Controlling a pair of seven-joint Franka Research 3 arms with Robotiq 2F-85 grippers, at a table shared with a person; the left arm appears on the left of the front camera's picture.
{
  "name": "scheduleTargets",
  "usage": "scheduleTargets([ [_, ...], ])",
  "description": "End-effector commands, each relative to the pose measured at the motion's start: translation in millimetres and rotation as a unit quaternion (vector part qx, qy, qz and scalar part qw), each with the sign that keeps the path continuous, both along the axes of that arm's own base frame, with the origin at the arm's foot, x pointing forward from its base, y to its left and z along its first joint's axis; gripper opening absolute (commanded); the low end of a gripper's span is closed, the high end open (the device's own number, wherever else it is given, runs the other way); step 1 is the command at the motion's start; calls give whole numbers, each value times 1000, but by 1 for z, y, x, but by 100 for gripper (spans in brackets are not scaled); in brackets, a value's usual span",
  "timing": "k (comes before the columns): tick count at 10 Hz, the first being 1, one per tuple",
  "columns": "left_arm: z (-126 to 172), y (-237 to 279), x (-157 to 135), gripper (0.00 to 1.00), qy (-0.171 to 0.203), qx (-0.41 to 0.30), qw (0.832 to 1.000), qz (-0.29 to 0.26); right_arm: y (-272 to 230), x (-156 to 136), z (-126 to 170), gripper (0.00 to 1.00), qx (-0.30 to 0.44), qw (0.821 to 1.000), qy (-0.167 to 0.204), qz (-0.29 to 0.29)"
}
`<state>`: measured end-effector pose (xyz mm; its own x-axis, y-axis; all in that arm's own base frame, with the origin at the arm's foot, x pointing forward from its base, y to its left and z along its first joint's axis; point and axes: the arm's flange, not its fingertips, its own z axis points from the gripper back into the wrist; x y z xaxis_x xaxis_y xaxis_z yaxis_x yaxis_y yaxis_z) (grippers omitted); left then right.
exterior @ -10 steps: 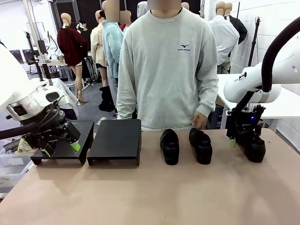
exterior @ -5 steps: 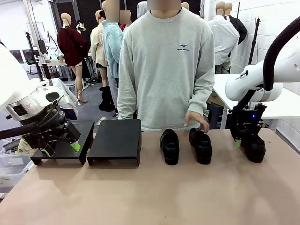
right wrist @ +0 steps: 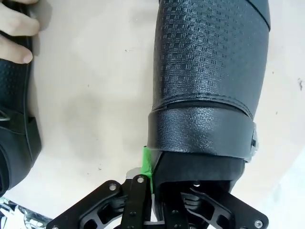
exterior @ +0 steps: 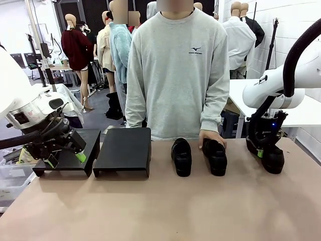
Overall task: Organize the shoes by placing them on the stand.
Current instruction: Pick up one Shoe and place it in the middle of the table.
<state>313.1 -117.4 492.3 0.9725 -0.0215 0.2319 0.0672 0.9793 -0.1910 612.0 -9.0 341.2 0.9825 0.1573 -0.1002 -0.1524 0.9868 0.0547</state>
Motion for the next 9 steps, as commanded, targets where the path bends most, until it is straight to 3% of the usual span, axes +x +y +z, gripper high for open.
scheduleTargets([
  [1, 0, 0, -1, 100, -1, 1, 1000, -1, 5, -3, -7, 0, 9, 1000, 6, -9],
  [3, 0, 0, -1, 100, -1, 1, 1000, -1, 4, -4, -6, 0, 16, 1000, 12, -6],
  [6, 0, 0, -1, 100, -1, 1, 1000, -1, 3, -17, 31, 0, 15, 1000, 8, -18],
  [9, 0, 0, -1, 100, -1, 1, 1000, -1, 0, -20, 44, 0, 22, 1000, 11, -15],
])
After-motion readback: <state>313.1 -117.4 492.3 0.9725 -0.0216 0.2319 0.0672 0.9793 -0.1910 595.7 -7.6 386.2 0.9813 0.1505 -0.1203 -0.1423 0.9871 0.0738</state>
